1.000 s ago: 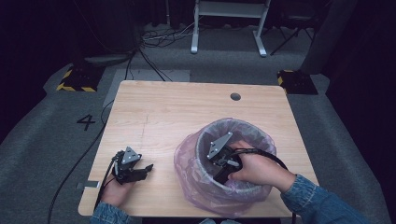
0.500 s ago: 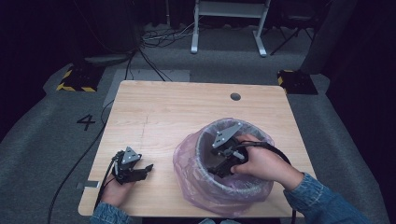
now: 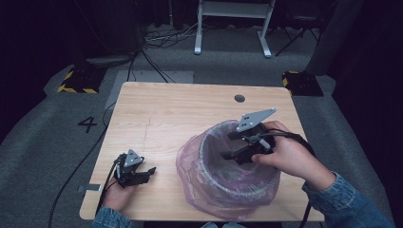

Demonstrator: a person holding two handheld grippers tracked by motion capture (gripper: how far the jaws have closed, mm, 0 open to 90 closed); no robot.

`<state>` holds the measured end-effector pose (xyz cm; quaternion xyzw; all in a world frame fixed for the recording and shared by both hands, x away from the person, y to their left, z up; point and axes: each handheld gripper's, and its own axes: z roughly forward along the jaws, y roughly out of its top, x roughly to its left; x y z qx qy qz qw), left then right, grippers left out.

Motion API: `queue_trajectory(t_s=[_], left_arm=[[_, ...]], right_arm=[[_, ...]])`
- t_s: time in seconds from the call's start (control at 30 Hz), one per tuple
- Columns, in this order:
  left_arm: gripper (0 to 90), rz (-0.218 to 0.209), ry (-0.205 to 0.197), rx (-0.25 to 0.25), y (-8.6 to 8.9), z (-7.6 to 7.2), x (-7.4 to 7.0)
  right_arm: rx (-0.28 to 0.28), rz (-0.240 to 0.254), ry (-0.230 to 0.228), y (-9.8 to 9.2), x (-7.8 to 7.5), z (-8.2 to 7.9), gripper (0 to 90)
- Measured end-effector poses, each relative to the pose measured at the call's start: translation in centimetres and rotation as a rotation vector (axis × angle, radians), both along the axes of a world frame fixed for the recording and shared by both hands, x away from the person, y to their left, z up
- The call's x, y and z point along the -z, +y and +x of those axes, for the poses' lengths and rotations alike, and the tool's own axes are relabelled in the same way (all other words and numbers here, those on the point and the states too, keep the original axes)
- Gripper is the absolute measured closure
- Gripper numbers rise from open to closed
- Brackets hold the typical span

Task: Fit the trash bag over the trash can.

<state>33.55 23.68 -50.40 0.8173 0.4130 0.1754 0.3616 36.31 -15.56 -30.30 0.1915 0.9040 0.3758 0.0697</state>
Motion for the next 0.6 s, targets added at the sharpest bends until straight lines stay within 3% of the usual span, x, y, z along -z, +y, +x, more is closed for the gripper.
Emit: queue_trajectory(t_s=[0.37,0.6], left_arm=[[34.4,0.005,-0.003,0.005,0.0,0.1,0.0],[34.2,0.003,-0.001,0.003,0.0,0.1,0.0]], right_arm=[[0.148,0.074,-0.067,-5.1,-2.1,0.7,31.2],[0.277,0.129,-0.105,-9.3,-2.1,1.2,31.0]])
